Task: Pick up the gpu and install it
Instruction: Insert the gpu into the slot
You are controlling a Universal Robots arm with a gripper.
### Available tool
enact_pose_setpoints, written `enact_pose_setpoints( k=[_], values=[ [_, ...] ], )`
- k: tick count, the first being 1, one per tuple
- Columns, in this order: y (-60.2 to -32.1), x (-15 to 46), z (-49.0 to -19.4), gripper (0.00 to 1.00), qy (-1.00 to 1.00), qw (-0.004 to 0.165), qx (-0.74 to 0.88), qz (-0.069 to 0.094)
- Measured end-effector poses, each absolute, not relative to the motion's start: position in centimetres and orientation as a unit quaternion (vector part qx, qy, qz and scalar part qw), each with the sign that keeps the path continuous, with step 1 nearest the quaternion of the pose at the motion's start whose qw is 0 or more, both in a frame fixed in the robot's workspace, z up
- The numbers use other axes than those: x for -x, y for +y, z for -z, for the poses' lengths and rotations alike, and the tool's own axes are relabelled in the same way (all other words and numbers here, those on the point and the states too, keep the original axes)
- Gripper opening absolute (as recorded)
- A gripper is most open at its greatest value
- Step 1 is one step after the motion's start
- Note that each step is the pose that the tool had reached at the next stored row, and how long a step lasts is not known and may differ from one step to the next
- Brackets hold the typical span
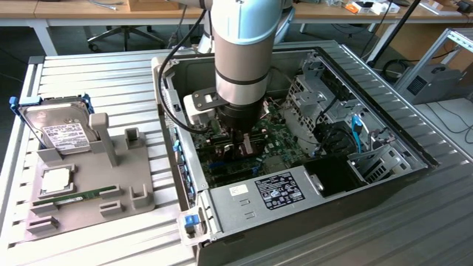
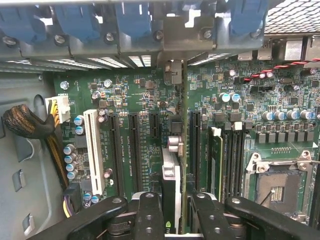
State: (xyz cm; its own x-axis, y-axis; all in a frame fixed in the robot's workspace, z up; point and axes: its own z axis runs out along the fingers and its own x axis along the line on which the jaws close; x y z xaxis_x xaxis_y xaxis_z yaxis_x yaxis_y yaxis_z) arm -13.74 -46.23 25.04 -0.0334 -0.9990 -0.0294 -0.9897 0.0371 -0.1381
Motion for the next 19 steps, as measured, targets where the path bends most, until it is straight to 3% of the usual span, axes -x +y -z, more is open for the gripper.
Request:
enact_pose_setpoints(
  k=[13, 19],
  values=[
    [-46.23, 13.74, -25.16, 0.27, 0.718, 0.070, 0.692, 0.028],
    [-46.23, 13.73, -25.14, 0.27, 0.718, 0.069, 0.692, 0.029]
  ],
)
